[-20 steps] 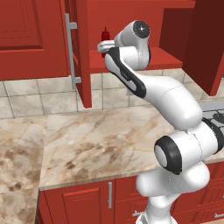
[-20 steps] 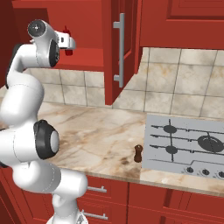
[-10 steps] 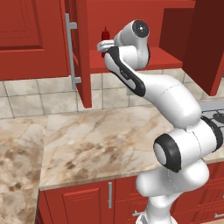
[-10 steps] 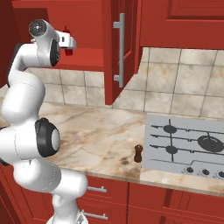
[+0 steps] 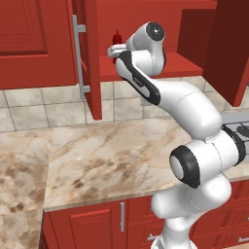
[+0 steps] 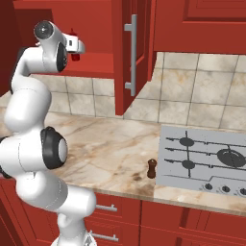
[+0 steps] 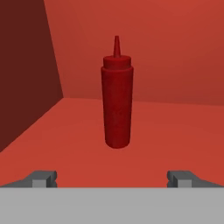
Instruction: Take 2 condiments from the cabinet and move them on the counter near the stove.Make sure the condiments are lined up with each other, next to each other.
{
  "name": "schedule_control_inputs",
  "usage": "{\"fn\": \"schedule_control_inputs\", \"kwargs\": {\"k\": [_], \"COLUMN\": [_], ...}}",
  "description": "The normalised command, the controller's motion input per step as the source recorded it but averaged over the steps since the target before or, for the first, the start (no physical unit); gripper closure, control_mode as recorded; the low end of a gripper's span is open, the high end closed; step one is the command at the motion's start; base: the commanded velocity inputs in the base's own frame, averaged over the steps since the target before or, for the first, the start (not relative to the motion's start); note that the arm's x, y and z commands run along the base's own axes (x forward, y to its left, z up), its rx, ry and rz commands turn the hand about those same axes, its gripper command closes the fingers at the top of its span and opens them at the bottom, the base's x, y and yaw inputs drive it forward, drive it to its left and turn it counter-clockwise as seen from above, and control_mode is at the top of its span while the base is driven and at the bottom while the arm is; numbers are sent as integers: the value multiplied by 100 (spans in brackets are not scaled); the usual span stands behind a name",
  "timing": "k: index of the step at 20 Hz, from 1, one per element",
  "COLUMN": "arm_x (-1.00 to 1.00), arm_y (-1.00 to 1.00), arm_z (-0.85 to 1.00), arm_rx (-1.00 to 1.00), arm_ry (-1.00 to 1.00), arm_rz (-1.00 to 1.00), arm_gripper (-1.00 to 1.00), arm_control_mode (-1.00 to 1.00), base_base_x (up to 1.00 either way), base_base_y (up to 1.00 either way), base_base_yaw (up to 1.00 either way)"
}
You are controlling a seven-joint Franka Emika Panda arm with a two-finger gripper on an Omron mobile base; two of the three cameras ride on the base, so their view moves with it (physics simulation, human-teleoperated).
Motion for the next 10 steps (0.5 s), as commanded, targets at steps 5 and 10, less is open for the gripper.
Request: {"fn": "schedule_control_inputs", "kwargs": {"k": [5, 10], "arm_x": [19, 17], "arm_y": [0, 0], "arm_z": [0, 0], "arm_rx": [0, 0], "arm_ry": [1, 2], "arm_rz": [0, 0], "arm_gripper": [-100, -100], "arm_control_mode": [-100, -100], "base_base_x": [0, 0], "base_base_y": [0, 0], "base_base_yaw": [0, 0]}}
